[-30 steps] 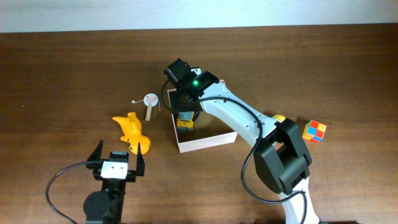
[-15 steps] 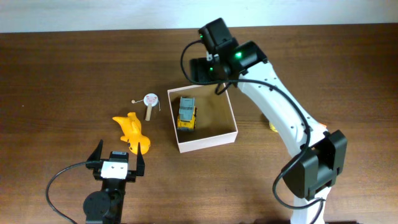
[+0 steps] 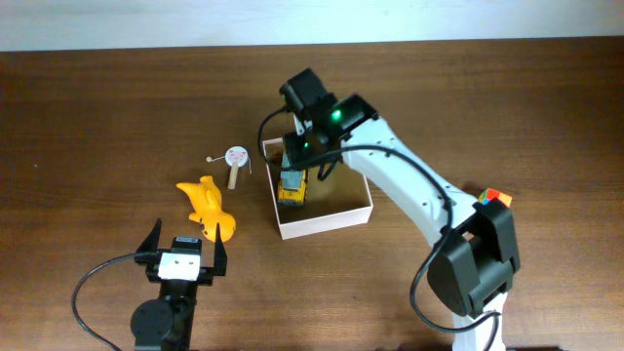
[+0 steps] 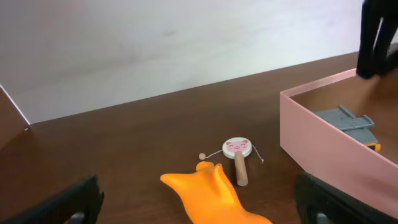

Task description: Pack container

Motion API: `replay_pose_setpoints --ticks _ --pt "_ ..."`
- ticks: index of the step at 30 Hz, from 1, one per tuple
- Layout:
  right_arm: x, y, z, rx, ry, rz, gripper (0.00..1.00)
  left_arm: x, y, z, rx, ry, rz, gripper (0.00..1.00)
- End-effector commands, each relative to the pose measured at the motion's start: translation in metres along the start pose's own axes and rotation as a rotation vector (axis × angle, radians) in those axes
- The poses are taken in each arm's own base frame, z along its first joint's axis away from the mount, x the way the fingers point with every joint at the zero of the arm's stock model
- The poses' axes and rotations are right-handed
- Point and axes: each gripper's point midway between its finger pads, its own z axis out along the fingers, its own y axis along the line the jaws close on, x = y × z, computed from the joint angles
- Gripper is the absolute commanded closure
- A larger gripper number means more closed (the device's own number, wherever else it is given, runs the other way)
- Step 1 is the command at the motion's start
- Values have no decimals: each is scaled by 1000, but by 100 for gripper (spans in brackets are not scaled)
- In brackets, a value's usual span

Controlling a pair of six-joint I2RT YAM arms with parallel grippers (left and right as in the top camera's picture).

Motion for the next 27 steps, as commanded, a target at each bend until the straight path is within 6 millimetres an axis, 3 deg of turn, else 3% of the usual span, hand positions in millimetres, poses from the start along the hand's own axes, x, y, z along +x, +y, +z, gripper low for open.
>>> replay_pose_setpoints --ticks 1,12,20,27 --pt "13 -13 23 32 29 19 83 1 -2 0 9 -1 16 1" --pt "1 -30 42 109 -69 19 84 1 -2 0 10 -1 16 1" --pt "7 -50 57 184 -63 27 85 1 -2 0 10 -2 16 1" --pt "9 -50 70 181 -51 16 85 1 -2 0 9 -2 16 1"
